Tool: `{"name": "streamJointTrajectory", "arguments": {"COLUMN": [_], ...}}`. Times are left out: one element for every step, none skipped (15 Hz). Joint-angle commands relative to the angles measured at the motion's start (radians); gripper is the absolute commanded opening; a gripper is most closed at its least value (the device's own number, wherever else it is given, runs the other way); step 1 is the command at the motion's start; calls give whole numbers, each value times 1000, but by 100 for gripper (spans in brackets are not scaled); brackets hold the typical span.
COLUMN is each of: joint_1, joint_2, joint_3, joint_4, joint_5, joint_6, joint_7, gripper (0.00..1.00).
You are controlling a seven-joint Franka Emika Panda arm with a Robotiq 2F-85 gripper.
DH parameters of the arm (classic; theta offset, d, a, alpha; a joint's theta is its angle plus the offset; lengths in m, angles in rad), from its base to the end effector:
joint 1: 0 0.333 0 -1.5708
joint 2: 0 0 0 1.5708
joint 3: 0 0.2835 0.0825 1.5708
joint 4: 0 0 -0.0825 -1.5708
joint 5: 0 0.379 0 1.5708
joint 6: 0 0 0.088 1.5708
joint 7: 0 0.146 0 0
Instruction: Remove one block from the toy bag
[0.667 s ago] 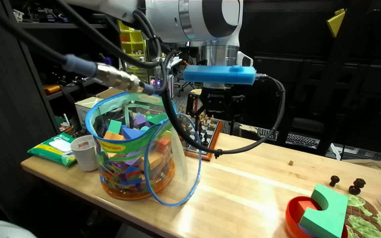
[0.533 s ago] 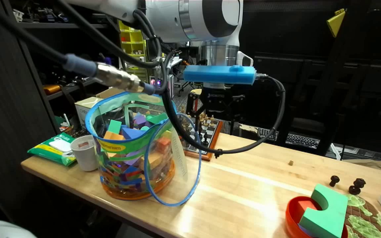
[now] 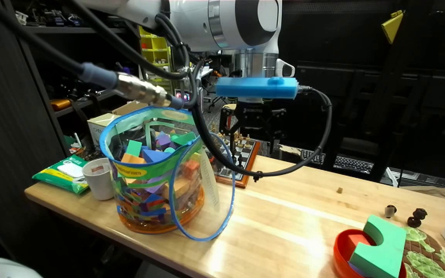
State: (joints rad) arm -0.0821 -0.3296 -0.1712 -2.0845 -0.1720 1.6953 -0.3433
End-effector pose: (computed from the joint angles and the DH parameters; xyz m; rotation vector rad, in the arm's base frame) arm 0.4331 -0.1404 0.4871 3.0405 0.1943 -0.1429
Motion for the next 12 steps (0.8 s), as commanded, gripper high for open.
{"name": "streamJointTrajectory", "arguments": {"joint_1": [8,10,13,15,17,19,20,21,22,25,30,36], "joint_2": [-21,-21,-23,-26,-30,-35,-45,-56,-65,-80,-93,-106], "joint_3": [10,12,14,15,18,19,24,31,39,48,55,62], "joint_4": [-26,-30,-36,-42,-45,-49,-51,-50,-49,-50,-50,-50], "joint_5": [-20,-23,-26,-29,-34,-40,-50,-67,-83,-102,-115,-123], "joint_6": [82,105,128,152,175,199,216,224,229,232,234,236], "joint_7": [-28,-40,-50,-63,-75,-85,-88,-89,-90,-93,-97,-105], "gripper": [100,100,100,100,100,100,100,100,100,100,100,100]}}
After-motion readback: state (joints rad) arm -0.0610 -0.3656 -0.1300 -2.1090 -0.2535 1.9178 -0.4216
